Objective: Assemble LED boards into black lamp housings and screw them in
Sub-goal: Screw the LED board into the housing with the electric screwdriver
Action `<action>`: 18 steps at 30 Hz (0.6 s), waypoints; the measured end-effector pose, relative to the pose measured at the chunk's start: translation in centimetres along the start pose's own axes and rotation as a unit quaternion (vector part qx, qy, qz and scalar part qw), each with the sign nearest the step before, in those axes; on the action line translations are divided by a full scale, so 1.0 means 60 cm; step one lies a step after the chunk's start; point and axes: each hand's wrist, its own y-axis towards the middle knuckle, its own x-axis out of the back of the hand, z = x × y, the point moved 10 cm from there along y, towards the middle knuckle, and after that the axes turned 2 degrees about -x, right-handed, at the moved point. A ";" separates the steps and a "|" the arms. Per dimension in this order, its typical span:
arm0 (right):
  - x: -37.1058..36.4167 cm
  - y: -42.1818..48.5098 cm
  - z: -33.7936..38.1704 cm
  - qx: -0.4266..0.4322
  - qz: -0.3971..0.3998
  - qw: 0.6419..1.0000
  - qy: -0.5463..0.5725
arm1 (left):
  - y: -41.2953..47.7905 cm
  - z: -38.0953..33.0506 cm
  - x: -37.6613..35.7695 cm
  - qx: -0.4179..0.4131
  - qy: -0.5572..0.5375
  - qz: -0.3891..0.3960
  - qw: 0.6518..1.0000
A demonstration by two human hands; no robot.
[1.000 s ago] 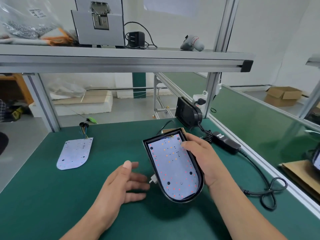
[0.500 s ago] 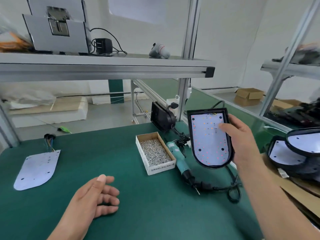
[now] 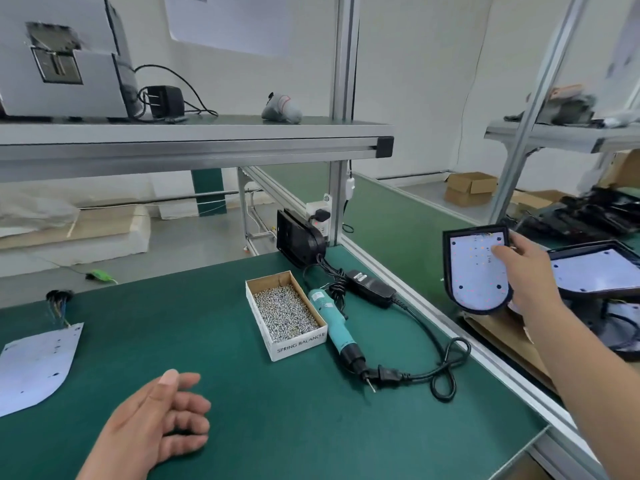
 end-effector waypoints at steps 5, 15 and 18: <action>0.027 0.031 -0.031 -0.003 -0.028 0.988 -0.151 | 0.004 0.003 -0.003 0.017 0.002 0.006 1.000; 0.020 0.058 -0.065 -0.035 -0.055 0.935 -0.350 | 0.009 0.008 -0.001 0.025 0.000 0.010 1.000; 0.001 0.054 -0.055 -0.023 -0.047 0.912 -0.407 | 0.012 0.013 0.003 0.025 0.000 0.008 1.000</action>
